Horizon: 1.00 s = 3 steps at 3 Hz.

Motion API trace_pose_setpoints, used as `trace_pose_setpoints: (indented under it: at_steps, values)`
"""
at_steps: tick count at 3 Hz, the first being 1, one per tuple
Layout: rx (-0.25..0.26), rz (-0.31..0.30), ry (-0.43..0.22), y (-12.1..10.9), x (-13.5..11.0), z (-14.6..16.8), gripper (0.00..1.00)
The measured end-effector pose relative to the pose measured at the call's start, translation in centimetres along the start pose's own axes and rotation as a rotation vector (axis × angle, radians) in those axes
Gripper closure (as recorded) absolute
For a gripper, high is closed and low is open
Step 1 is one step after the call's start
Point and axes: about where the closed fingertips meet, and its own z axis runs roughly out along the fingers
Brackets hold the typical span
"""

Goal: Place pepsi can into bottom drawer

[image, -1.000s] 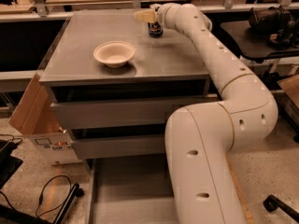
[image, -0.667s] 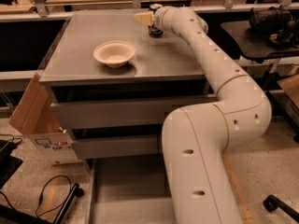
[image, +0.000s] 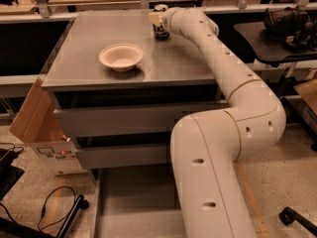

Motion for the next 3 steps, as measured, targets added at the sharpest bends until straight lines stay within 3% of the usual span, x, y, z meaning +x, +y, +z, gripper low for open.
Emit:
trace_pose_setpoints:
  at_steps: [1,2,3]
  values:
    - [-0.002,0.000,0.002,0.2,0.1,0.2,0.95]
    - [-0.010,-0.001,0.000,0.4,-0.1,0.0,1.00]
    - [-0.063,-0.015,-0.019,1.2,-2.8,-1.8,1.00]
